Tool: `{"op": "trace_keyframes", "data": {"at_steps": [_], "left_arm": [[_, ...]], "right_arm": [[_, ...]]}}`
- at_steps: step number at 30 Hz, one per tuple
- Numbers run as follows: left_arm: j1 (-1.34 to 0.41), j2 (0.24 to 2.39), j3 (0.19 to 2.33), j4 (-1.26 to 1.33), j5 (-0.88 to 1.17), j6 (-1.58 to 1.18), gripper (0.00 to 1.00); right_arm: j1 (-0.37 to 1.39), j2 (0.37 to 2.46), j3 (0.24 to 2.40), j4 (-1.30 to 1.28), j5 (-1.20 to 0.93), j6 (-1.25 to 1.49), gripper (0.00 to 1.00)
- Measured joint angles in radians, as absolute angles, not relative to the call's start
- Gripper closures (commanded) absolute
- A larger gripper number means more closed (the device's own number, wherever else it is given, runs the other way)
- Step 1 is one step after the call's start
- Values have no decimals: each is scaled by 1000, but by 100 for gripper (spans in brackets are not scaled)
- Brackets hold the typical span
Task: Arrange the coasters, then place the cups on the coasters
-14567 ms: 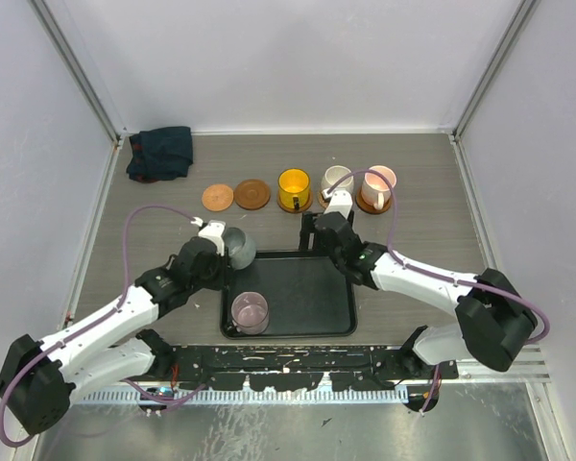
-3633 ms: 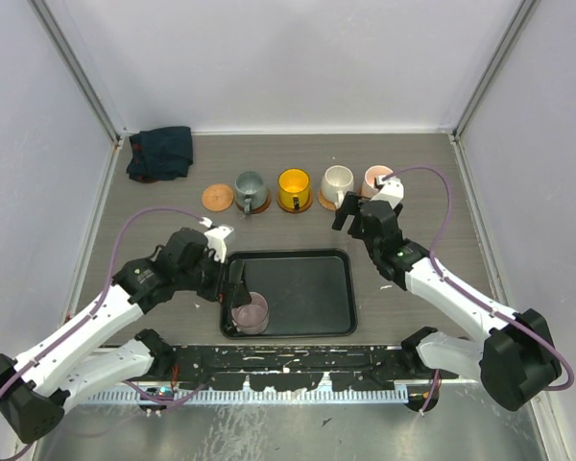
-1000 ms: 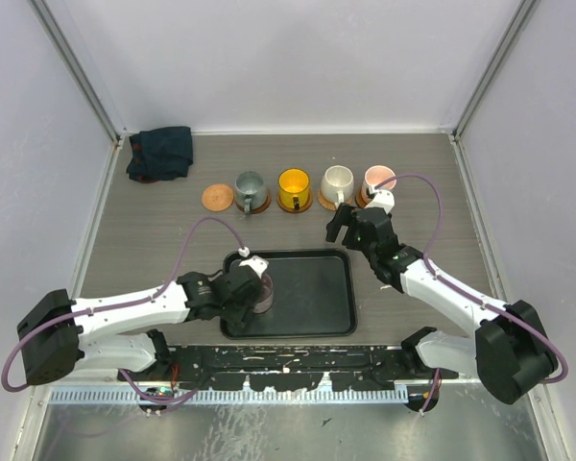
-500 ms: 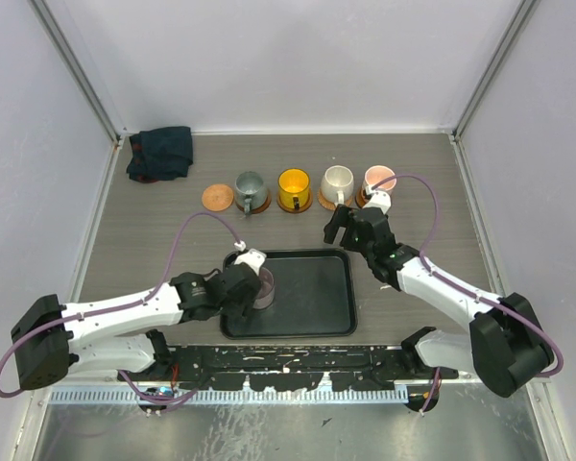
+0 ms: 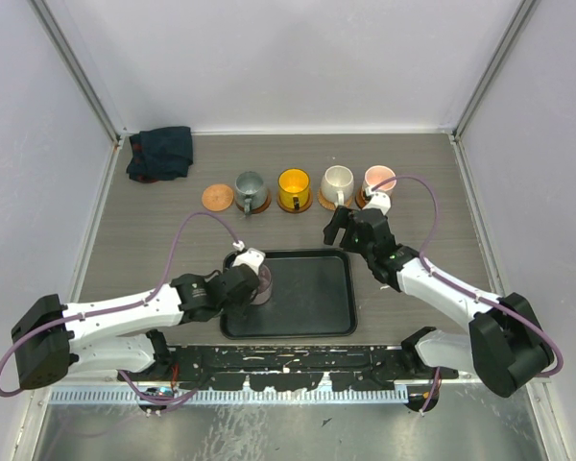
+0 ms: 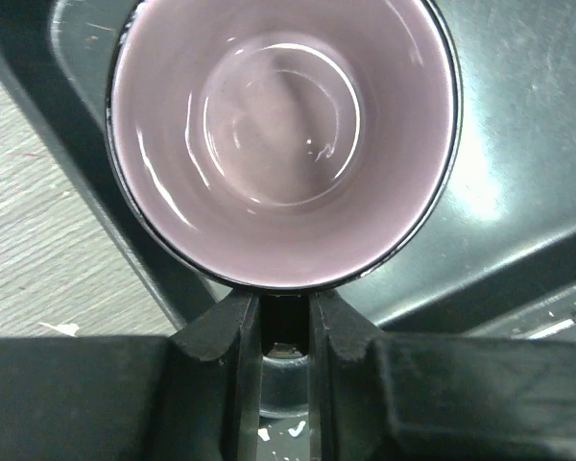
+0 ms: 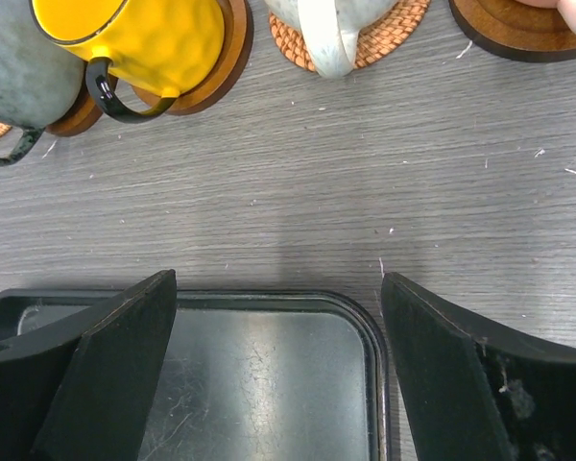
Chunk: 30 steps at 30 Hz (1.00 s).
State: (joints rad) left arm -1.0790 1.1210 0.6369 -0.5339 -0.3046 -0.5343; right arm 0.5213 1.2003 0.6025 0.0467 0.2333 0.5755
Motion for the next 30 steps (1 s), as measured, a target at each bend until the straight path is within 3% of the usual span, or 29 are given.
{"op": "trace_keyframes", "data": {"at_steps": [3,12,30], "left_arm": [[-1080,1122,635,-531,-321,-543,93],[-1080,1122,635,-536,-348,-557,95],[-1080,946,674,-526,-542,-457,89]], "right_arm": [[521,1200,596,48,233,576,9],[521,1200,592,49,232,579,10],[521,1148,550,52,237,578,10]]}}
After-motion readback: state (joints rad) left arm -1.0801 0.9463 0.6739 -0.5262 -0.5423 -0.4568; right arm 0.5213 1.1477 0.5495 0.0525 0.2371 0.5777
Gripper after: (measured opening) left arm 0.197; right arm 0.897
